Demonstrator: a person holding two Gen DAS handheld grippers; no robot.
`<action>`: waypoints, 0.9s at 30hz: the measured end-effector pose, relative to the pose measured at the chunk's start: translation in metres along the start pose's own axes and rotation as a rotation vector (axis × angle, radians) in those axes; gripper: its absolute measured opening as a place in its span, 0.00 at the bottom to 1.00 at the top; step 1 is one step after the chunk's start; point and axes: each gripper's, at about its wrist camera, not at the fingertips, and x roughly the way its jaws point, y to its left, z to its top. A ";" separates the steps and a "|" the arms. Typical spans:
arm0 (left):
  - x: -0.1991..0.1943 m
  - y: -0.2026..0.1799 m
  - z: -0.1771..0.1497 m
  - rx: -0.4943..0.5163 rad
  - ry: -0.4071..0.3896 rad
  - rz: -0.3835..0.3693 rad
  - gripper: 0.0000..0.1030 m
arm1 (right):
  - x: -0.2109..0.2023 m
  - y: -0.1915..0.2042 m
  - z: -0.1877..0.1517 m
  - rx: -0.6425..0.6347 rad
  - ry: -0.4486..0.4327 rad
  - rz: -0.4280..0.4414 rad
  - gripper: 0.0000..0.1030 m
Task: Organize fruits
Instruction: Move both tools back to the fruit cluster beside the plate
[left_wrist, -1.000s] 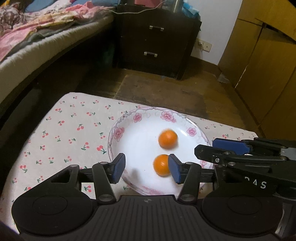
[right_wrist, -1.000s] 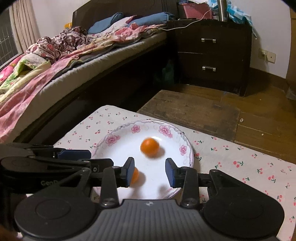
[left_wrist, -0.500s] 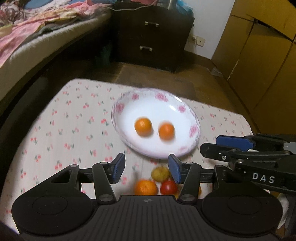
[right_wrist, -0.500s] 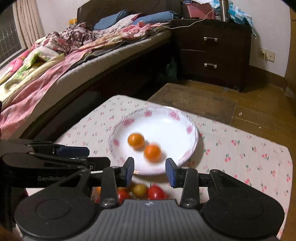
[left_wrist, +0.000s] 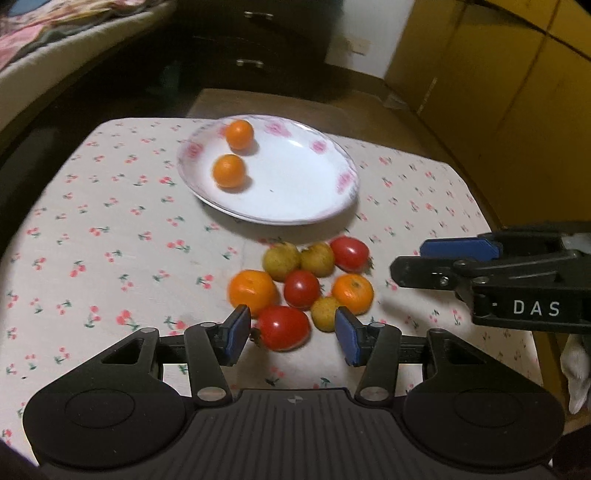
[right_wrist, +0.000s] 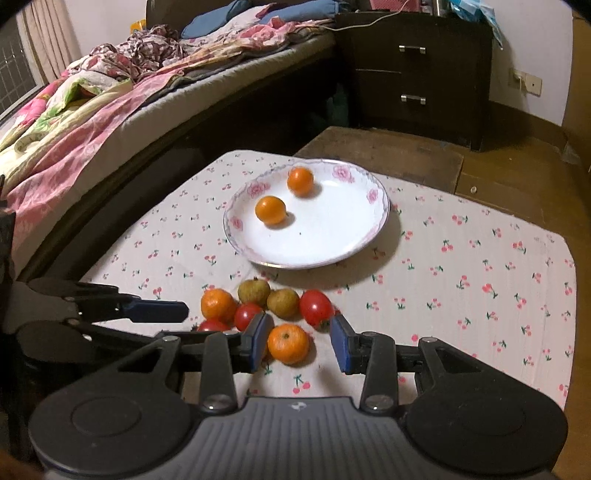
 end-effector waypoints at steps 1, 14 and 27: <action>0.002 -0.001 -0.001 0.009 0.002 -0.002 0.57 | 0.001 0.000 -0.001 -0.001 0.005 0.001 0.39; 0.010 -0.008 -0.016 0.092 0.055 -0.001 0.58 | 0.014 -0.008 -0.001 0.024 0.050 -0.007 0.40; 0.012 -0.008 -0.019 0.094 0.073 -0.003 0.60 | 0.023 -0.014 -0.001 0.054 0.079 0.000 0.40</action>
